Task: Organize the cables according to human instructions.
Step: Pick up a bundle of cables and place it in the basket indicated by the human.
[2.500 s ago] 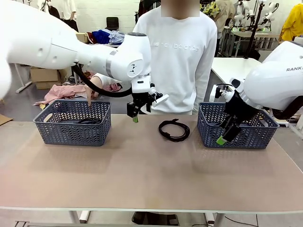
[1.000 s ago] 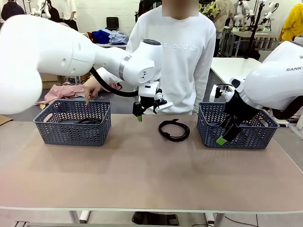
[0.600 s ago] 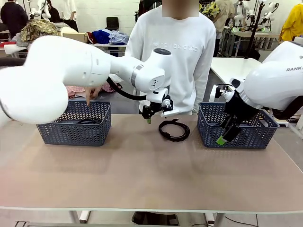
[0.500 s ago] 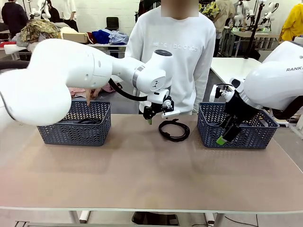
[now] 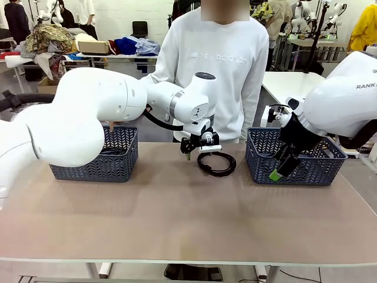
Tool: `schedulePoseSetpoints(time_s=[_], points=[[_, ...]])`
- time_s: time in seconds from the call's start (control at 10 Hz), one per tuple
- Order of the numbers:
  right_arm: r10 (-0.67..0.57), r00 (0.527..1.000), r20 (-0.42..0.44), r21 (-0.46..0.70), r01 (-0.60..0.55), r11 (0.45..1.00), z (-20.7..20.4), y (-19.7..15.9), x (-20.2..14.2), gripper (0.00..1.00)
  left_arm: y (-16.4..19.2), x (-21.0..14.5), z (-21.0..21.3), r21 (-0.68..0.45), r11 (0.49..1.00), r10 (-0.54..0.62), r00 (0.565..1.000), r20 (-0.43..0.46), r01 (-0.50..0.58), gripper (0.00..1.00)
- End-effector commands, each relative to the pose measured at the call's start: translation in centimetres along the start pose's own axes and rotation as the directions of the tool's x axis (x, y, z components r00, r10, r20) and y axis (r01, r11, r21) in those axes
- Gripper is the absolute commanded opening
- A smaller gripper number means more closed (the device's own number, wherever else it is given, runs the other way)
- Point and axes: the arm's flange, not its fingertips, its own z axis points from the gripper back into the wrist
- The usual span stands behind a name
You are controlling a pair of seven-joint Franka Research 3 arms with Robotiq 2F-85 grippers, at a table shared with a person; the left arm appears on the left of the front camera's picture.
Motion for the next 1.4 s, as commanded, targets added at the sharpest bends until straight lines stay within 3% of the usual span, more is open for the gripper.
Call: schedulePoseSetpoints(time_s=[0.0,1.3], points=[[-0.005,1.0,-0.004,-0.006,0.005,1.0,-0.1,0.2,0.1,1.0,1.0,-1.2,0.1,0.005,0.999,-0.055,0.996,0.067,0.054,1.0],[-0.005,1.0,-0.004,-0.006,0.005,1.0,-0.1,0.2,0.1,1.0,0.8,-1.7,-2.5,-0.022,1.0,0.007,0.992,0.124,-0.005,1.0]])
